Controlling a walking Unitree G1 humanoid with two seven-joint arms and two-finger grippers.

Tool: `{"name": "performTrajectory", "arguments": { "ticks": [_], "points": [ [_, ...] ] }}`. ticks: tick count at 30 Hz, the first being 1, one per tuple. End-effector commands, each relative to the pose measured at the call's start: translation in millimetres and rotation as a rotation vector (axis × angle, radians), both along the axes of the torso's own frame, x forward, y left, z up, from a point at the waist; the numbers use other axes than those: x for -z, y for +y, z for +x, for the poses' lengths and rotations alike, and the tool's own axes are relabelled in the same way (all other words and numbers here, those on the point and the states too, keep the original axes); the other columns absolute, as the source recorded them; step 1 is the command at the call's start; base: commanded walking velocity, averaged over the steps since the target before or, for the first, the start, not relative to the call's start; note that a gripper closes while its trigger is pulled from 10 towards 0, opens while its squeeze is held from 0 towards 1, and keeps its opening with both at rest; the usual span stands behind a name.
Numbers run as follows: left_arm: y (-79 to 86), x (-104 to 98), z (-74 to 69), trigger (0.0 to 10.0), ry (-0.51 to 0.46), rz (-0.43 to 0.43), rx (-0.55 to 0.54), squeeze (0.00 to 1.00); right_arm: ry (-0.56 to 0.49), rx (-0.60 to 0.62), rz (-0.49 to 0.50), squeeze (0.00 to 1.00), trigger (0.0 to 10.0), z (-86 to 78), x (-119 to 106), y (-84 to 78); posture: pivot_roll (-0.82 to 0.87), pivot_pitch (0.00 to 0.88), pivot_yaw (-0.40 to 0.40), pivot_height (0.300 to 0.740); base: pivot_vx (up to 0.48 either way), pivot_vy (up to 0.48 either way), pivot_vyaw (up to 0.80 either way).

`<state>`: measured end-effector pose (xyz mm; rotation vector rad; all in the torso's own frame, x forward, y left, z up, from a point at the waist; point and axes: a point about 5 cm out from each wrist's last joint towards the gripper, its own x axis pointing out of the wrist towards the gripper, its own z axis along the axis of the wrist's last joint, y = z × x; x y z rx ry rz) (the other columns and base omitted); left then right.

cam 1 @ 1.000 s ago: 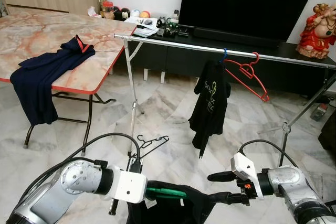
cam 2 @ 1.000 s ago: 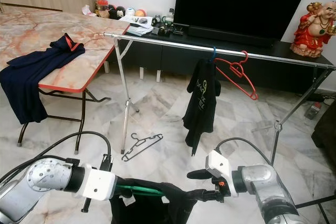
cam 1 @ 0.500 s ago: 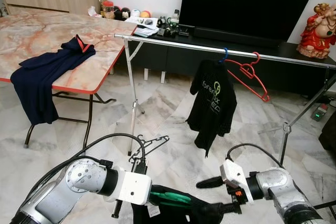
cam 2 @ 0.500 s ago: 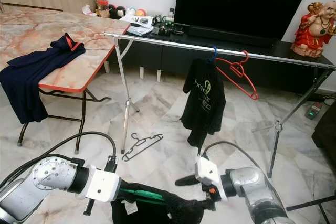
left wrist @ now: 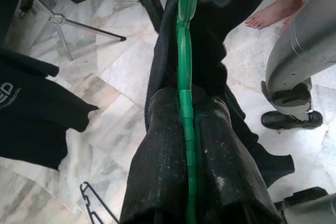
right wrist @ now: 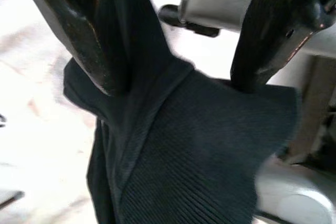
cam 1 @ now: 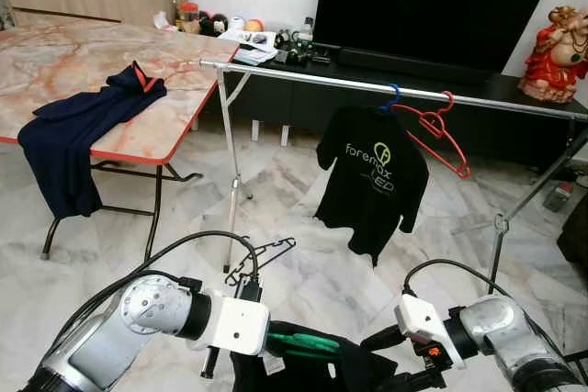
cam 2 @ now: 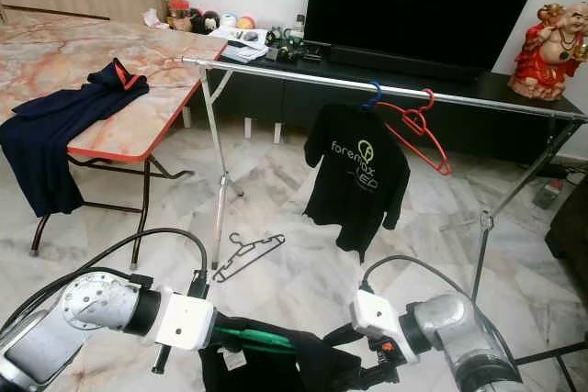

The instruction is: Hang hanger

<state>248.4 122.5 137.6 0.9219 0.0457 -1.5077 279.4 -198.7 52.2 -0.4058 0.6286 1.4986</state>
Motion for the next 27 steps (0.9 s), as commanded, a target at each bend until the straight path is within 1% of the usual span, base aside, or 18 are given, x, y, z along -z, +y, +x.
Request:
{"name": "performTrajectory", "arguments": {
  "ticks": [1,5,6,8,9,10,11,23,27],
  "points": [
    [-6.5,-9.7,-0.8,10.0,-0.019,-0.023,0.03,0.0,-0.02,0.009,-0.017,0.0,10.0,-1.4,4.8,2.1,0.14,0.0,-0.107,0.74,0.0,0.0,0.0],
    [-7.3,-10.6,-2.1,10.0,-0.006,-0.025,0.035,0.0,-0.078,0.027,-0.029,0.0,10.0,1.4,7.8,10.1,0.15,0.0,-0.107,0.74,0.0,0.0,0.0],
    [-8.2,-10.6,-2.6,10.0,-0.002,-0.027,0.039,0.0,-0.11,0.047,-0.019,0.0,10.0,4.1,7.6,14.3,0.15,0.0,-0.107,0.74,0.0,0.0,0.0],
    [-9.3,-10.4,-3.2,10.0,-0.001,-0.028,0.043,0.0,-0.124,0.069,-0.007,0.0,10.0,6.5,7.2,17.4,0.15,0.0,-0.107,0.74,0.0,0.0,0.0],
    [-10.0,-10.2,-3.5,10.0,0.0,-0.03,0.045,0.0,-0.127,0.07,-0.002,0.0,9.1,6.8,7.1,18.6,0.15,0.0,-0.107,0.74,0.0,0.0,0.0],
    [-11.0,-9.9,-4.2,10.0,0.003,-0.032,0.048,0.0,-0.132,0.07,0.004,0.0,2.6,7.2,7.0,20.0,0.15,0.0,-0.106,0.74,0.0,0.0,0.0],
    [-11.3,-9.9,-4.4,10.0,0.005,-0.033,0.048,0.0,-0.125,0.062,0.006,0.0,0.0,6.6,7.2,20.5,0.15,0.0,-0.106,0.74,0.0,0.0,0.0],
    [-13.3,-11.4,-3.4,10.0,0.012,-0.037,0.05,0.0,-0.124,0.059,-0.019,0.0,0.0,4.7,11.6,20.8,0.15,0.0,-0.105,0.74,0.0,0.0,0.0],
    [-12.6,-11.9,-2.7,10.0,0.011,-0.032,0.048,0.0,-0.132,0.058,-0.052,0.0,0.0,4.9,13.5,19.9,0.15,0.0,-0.103,0.74,0.0,0.0,0.0]
  ]
}}
